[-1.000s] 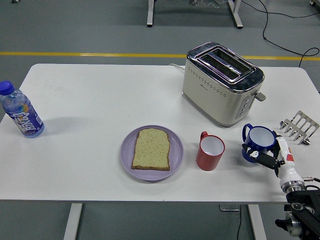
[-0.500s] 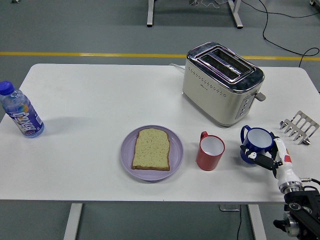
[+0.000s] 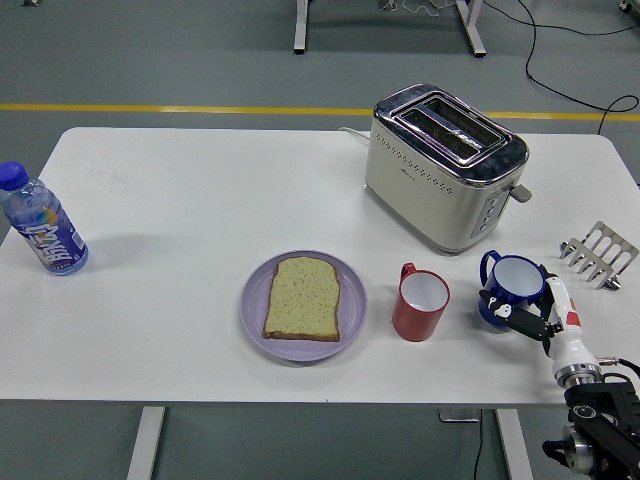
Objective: Pick up the cup,pour liquid into bread,place the cup on the desk
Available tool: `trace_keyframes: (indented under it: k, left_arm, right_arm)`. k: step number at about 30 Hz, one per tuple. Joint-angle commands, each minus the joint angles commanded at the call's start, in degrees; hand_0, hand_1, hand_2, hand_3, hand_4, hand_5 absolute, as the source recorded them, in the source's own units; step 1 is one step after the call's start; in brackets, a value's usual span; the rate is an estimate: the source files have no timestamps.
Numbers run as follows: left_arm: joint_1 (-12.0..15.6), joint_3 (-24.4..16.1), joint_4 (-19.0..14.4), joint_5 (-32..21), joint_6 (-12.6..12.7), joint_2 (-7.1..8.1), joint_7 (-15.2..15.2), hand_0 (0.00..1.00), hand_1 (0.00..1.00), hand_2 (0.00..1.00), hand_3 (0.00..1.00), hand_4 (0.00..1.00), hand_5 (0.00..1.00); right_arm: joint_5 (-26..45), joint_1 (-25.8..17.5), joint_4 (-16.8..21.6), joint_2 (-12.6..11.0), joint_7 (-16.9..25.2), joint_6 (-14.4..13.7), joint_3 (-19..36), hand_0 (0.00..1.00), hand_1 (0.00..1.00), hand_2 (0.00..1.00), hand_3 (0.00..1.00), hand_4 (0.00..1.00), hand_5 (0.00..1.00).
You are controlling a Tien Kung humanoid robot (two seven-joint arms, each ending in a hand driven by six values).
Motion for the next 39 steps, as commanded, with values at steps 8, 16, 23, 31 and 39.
trace_keyframes:
  k: [8, 16, 23, 31, 39]
  left_arm:
    - [-0.08, 0.08, 0.0, -0.09, -0.01, 0.06, -0.01, 0.69, 0.756, 0.773, 0.611, 0.396, 0.998]
    - [-0.09, 0.0, 0.01, -0.02, 0.02, 0.05, 0.03, 0.69, 0.756, 0.773, 0.611, 0.396, 0.998]
    - [-0.1, -0.12, 0.0, 0.32, 0.06, 0.02, 0.18, 0.69, 0.756, 0.773, 0.611, 0.396, 0.998]
    - [-0.01, -0.5, -0.01, 1.0, 0.13, -0.07, 0.41, 0.69, 0.756, 0.773, 0.611, 0.396, 0.998]
    - [0.15, -0.95, 0.01, 1.71, 0.17, -0.18, 0.63, 0.69, 0.756, 0.773, 0.611, 0.396, 0.998]
  right_arm:
    - [2.16, 0.55, -1.48, -0.06, 1.61, -0.37, -1.1, 0.563, 0.45, 0.538, 0.507, 0.633, 0.002]
    - [2.79, 0.76, -2.35, -0.11, 2.44, -0.44, -1.79, 0.562, 0.449, 0.538, 0.507, 0.628, 0.002]
    - [3.42, 1.02, -3.32, -0.28, 2.94, -0.44, -2.91, 0.562, 0.449, 0.538, 0.504, 0.621, 0.002]
    - [4.01, 1.41, -4.12, -0.39, 3.35, -0.32, -4.12, 0.561, 0.449, 0.538, 0.503, 0.62, 0.002]
    - [4.44, 1.64, -4.91, -0.29, 3.54, -0.16, -4.73, 0.561, 0.449, 0.537, 0.504, 0.617, 0.002]
